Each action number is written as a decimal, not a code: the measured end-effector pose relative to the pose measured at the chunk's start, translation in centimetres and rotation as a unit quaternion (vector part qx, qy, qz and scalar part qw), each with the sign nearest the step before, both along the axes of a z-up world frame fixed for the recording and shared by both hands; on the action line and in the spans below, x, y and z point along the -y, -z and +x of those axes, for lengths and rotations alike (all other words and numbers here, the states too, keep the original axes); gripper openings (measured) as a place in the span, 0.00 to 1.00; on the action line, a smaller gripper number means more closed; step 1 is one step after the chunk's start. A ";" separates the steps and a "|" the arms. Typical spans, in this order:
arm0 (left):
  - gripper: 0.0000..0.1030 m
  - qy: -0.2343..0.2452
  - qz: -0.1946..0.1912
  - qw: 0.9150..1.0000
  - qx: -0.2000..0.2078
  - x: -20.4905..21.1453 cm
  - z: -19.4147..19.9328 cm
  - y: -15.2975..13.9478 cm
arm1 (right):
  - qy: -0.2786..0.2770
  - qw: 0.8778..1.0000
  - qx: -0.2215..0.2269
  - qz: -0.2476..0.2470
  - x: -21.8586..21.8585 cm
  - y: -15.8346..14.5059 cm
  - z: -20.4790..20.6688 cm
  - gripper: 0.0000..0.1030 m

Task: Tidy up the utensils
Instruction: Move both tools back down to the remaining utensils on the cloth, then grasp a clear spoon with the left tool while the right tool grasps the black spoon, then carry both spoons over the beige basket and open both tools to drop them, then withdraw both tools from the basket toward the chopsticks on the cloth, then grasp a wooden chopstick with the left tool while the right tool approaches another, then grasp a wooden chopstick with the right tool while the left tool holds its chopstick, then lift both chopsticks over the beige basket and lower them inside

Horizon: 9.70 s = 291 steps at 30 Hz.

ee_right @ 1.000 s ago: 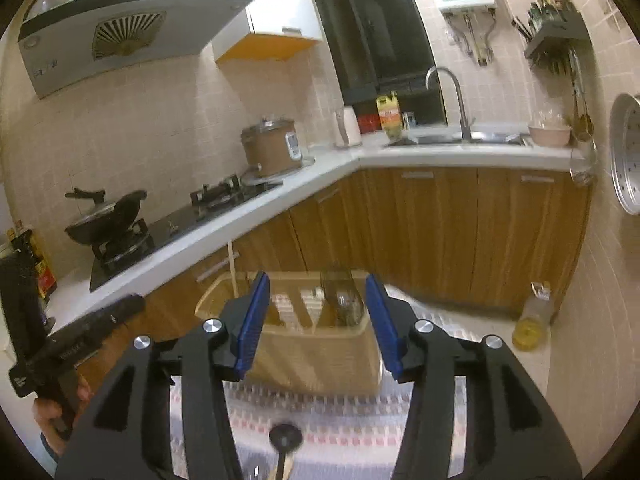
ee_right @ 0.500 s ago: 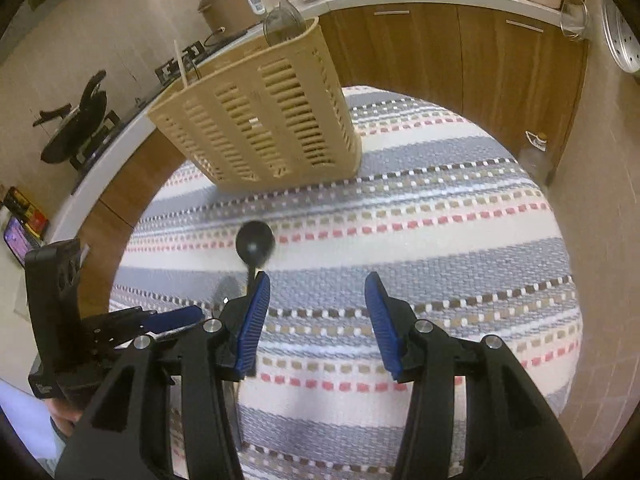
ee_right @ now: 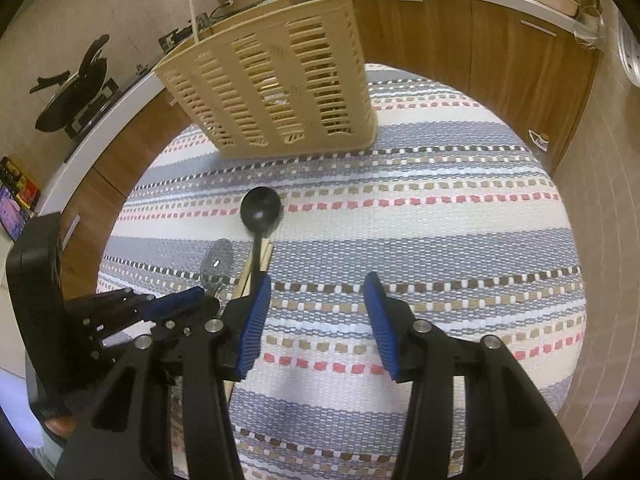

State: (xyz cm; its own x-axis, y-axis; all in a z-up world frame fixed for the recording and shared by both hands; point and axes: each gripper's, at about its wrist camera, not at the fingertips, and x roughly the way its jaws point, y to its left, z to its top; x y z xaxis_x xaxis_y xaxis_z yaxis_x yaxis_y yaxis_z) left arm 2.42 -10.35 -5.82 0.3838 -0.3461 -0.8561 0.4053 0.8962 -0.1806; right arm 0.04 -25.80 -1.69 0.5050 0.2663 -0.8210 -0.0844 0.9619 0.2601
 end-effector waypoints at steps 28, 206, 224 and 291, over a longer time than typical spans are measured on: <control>0.21 0.031 -0.043 0.997 -0.048 -5.6 1.7 -0.9 | -0.025 0.994 -0.103 -0.019 -4.3 2.6 8.4 0.06; 0.04 0.037 -0.038 0.998 0.027 -4.7 0.7 -1.4 | -0.021 0.996 -0.086 -0.007 -4.7 1.3 2.5 0.17; 0.04 -0.030 -0.107 0.994 -0.002 -9.4 2.5 -1.4 | -0.017 0.988 -0.117 -0.098 -9.1 2.6 4.4 0.10; 0.03 0.106 0.122 0.987 0.002 1.1 3.3 -1.8 | -0.064 0.998 -0.012 -0.012 -4.2 -0.9 1.9 0.03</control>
